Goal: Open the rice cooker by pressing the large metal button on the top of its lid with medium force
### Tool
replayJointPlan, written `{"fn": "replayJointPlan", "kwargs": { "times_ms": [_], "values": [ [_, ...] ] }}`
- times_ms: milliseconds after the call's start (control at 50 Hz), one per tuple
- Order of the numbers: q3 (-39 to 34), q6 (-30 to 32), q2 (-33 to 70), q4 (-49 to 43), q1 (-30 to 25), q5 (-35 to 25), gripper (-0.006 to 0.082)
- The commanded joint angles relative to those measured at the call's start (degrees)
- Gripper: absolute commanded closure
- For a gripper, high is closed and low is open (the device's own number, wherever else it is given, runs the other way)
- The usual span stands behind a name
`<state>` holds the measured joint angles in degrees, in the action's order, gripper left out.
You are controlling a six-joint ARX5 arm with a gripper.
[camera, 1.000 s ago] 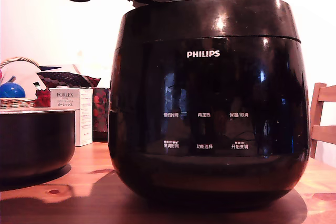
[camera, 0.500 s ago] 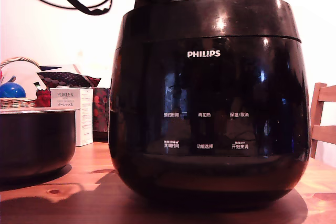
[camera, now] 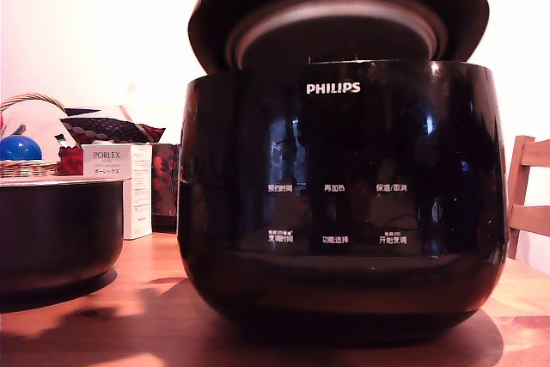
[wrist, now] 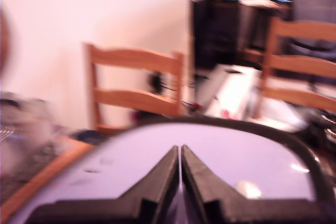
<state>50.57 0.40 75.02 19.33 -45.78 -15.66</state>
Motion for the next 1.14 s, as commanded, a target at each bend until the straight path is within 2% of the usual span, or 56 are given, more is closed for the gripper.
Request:
{"fn": "replayJointPlan", "kwargs": {
  "times_ms": [0, 500, 900, 1120],
  "values": [
    [-1.57, 0.02, -1.81, 0.33, 0.83, 1.46, 0.0787],
    [-1.57, 1.57, -13.07, -7.56, 9.40, 11.96, 0.0787],
    [-1.57, 1.57, -16.74, -11.65, 17.05, 19.28, 0.0787],
    [-1.57, 1.55, -16.94, -11.98, 18.78, 19.78, 0.0787]
  ]
}}
